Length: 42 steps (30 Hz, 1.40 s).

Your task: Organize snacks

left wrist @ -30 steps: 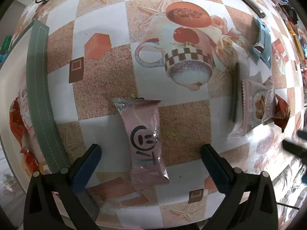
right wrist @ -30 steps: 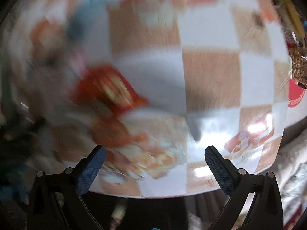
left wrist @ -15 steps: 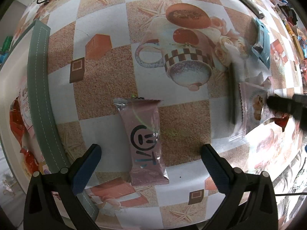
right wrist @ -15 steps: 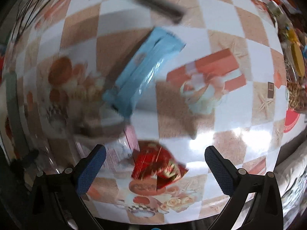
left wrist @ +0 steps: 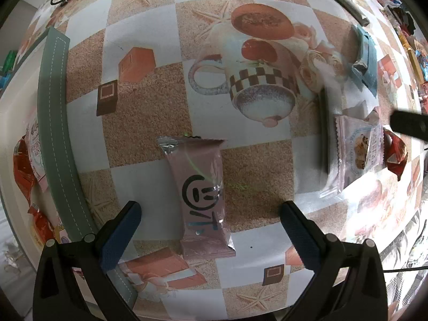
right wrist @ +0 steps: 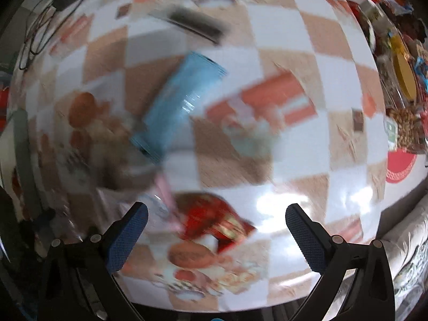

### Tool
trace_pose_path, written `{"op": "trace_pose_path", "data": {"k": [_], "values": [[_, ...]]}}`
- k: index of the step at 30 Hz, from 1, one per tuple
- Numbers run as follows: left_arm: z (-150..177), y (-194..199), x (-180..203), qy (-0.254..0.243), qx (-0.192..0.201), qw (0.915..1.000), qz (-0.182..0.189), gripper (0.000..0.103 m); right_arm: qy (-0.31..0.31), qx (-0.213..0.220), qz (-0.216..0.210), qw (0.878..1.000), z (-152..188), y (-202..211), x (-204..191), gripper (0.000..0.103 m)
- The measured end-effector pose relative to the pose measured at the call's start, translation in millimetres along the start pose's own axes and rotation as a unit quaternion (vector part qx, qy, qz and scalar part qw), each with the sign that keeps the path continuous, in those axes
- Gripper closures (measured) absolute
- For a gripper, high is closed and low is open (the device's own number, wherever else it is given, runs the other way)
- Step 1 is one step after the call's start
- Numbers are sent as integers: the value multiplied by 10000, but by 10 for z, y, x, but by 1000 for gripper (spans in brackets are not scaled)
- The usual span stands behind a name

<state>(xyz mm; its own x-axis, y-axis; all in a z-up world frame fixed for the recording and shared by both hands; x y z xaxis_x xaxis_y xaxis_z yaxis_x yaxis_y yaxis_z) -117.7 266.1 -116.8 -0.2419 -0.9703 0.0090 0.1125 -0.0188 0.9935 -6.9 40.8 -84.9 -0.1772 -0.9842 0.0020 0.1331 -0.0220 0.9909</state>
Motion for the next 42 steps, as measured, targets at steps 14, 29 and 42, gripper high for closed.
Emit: {"op": "trace_pose_path", "data": {"k": [14, 29, 42], "values": [[-37, 7, -24, -2, 57, 10000, -3, 0, 192, -850, 483, 9950, 263, -467, -17, 0], [104, -42, -86, 287, -162, 9994, 82, 0, 520, -393, -390, 9971, -68, -109, -1017, 0], [158, -84, -130, 340, -150, 9993, 96, 0, 1224, -185, 204, 9921, 318, -249, -1746, 78]]}}
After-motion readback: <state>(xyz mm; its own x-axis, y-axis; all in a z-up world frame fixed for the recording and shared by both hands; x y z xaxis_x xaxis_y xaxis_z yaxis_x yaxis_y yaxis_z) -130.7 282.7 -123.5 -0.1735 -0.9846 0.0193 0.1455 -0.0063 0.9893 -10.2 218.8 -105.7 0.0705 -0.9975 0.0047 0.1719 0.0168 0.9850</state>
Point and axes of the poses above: each gripper's, at about its wrist camera, not at the fingertips, and y roughly against the way its jaws point, x to its right, z to its underside, the point moved 9 cm from there along -y, roughly the way its jaws point, and after that the axes turned 12 degrees about -y, right-handed, at the moved point
